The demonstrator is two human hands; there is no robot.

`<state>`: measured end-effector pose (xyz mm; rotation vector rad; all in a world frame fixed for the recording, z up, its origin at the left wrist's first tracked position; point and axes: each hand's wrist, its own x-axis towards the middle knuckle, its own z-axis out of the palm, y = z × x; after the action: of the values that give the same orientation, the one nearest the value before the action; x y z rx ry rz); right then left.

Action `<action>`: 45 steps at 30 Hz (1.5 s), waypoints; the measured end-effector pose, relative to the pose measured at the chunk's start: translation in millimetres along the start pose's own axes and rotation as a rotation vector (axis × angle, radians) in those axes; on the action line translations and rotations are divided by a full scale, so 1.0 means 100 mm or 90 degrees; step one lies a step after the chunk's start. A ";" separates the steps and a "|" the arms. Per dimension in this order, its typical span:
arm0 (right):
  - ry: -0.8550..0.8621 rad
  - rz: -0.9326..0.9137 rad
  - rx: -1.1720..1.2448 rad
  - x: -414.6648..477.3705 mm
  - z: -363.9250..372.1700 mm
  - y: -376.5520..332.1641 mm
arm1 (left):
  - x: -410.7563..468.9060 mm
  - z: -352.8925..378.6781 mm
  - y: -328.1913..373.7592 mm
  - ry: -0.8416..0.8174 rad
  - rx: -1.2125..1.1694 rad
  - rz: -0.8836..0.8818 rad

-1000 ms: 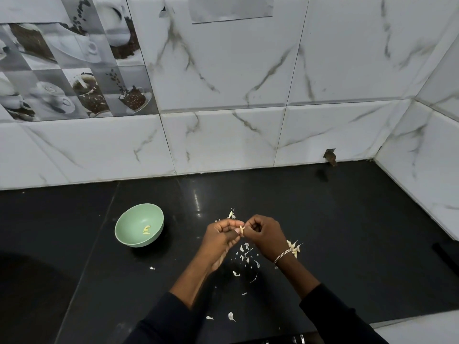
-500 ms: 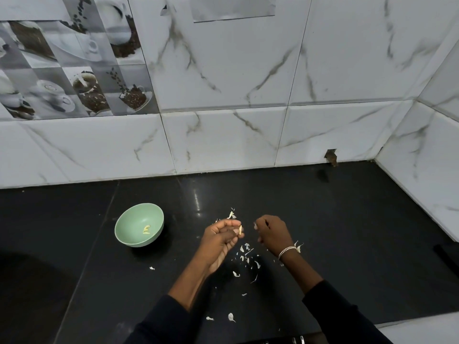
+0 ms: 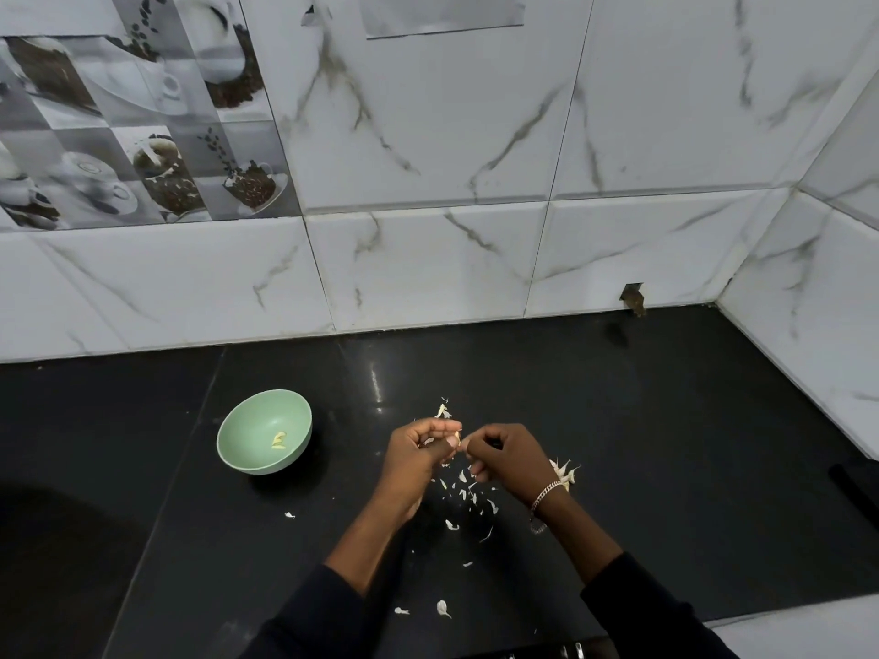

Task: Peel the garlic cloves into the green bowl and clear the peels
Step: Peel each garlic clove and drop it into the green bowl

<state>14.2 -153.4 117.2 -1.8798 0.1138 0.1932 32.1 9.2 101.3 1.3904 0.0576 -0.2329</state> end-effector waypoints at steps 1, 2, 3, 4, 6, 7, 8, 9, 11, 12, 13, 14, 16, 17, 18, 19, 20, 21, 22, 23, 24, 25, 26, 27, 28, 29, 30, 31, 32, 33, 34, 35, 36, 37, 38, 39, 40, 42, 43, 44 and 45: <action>0.008 0.000 -0.002 0.00 0.00 0.00 | 0.00 0.01 0.01 0.003 0.022 0.013; 0.013 -0.002 -0.007 0.00 -0.01 0.00 | 0.01 0.02 0.02 0.004 0.036 0.021; 0.017 -0.009 -0.015 0.01 -0.01 0.00 | 0.01 0.03 0.03 0.004 0.041 0.025; 0.021 -0.017 -0.031 0.01 -0.01 -0.02 | 0.00 0.03 0.04 0.006 0.040 0.024; 0.032 -0.031 -0.067 0.01 -0.02 -0.04 | 0.00 0.05 0.06 0.009 0.044 0.024; 0.037 -0.039 -0.086 0.01 -0.01 -0.06 | 0.00 0.06 0.07 0.009 0.055 0.028; 0.044 -0.050 -0.106 0.00 -0.01 -0.08 | -0.01 0.07 0.08 0.009 0.070 0.032; 0.053 -0.061 -0.125 -0.01 0.00 -0.09 | -0.01 0.07 0.10 0.007 0.082 0.036; 0.069 -0.081 -0.153 -0.02 0.01 -0.13 | -0.02 0.08 0.12 0.007 0.100 0.040; 0.076 -0.089 -0.164 -0.03 0.02 -0.14 | -0.02 0.09 0.13 0.010 0.115 0.044; 0.081 -0.097 -0.176 -0.03 0.02 -0.16 | -0.02 0.09 0.14 0.016 0.135 0.050; 0.086 -0.106 -0.192 -0.03 0.03 -0.16 | -0.02 0.09 0.15 0.022 0.153 0.057; 0.101 -0.130 -0.231 -0.02 0.03 -0.16 | -0.01 0.10 0.17 0.031 0.174 0.065; 0.109 -0.141 -0.243 -0.03 0.03 -0.16 | -0.01 0.10 0.18 0.030 0.182 0.070; 0.115 -0.148 -0.250 -0.03 0.03 -0.15 | -0.01 0.11 0.19 0.029 0.197 0.077; 0.119 -0.152 -0.252 -0.03 0.04 -0.15 | -0.02 0.11 0.20 0.030 0.216 0.089; 0.120 -0.151 -0.253 -0.04 0.04 -0.16 | -0.02 0.12 0.21 0.037 0.242 0.106; 0.120 -0.146 -0.254 -0.04 0.05 -0.16 | -0.03 0.13 0.21 0.045 0.270 0.125; 0.116 -0.139 -0.253 -0.03 0.06 -0.16 | -0.04 0.13 0.21 0.055 0.295 0.144; 0.108 -0.127 -0.248 -0.03 0.06 -0.16 | -0.05 0.14 0.21 0.062 0.315 0.161; 0.096 -0.115 -0.240 -0.02 0.06 -0.16 | -0.05 0.15 0.20 0.066 0.336 0.175; 0.085 -0.100 -0.230 -0.02 0.05 -0.16 | -0.06 0.16 0.20 0.067 0.355 0.188; 0.076 -0.088 -0.220 -0.02 0.04 -0.17 | -0.06 0.16 0.20 0.068 0.370 0.197; 0.067 -0.079 -0.212 -0.02 0.03 -0.18 | -0.06 0.16 0.20 0.069 0.375 0.204; 0.060 -0.073 -0.205 -0.02 0.02 -0.19 | -0.06 0.15 0.20 0.070 0.377 0.207; 0.055 -0.071 -0.200 -0.02 0.01 -0.20 | -0.06 0.15 0.19 0.070 0.378 0.208; 0.054 -0.070 -0.198 -0.02 0.00 -0.21 | -0.06 0.15 0.19 0.069 0.380 0.207; 0.054 -0.069 -0.200 -0.02 0.00 -0.22 | -0.06 0.16 0.19 0.066 0.383 0.205; 0.056 -0.071 -0.204 -0.02 0.00 -0.22 | -0.06 0.16 0.19 0.062 0.386 0.203; 0.059 -0.074 -0.210 -0.02 0.00 -0.21 | -0.06 0.16 0.18 0.057 0.388 0.200; 0.060 -0.077 -0.213 -0.02 0.00 -0.21 | -0.06 0.16 0.17 0.054 0.388 0.198; 0.062 -0.078 -0.215 -0.03 0.01 -0.20 | -0.07 0.16 0.16 0.052 0.387 0.197; 0.064 -0.079 -0.217 -0.03 0.02 -0.19 | -0.07 0.15 0.15 0.050 0.388 0.196; 0.068 -0.079 -0.221 -0.02 0.02 -0.18 | -0.07 0.15 0.14 0.048 0.390 0.193; 0.071 -0.082 -0.224 -0.03 0.01 -0.17 | -0.07 0.15 0.14 0.043 0.390 0.189; 0.074 -0.085 -0.225 -0.03 0.01 -0.17 | -0.07 0.15 0.14 0.037 0.385 0.184; 0.077 -0.087 -0.223 -0.03 0.01 -0.16 | -0.07 0.15 0.14 0.029 0.374 0.178; 0.084 -0.090 -0.219 -0.04 0.00 -0.16 | -0.06 0.14 0.16 0.005 0.346 0.162; 0.089 -0.093 -0.215 -0.04 0.00 -0.16 | -0.06 0.13 0.17 -0.006 0.330 0.153; 0.093 -0.095 -0.208 -0.04 0.00 -0.17 | -0.05 0.11 0.17 -0.017 0.310 0.141; 0.098 -0.094 -0.199 -0.05 0.00 -0.17 | -0.04 0.10 0.17 -0.027 0.282 0.129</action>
<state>12.4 -148.1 133.9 -2.2045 0.0505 -0.0392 30.3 3.1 120.6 1.8179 -0.1799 -0.1079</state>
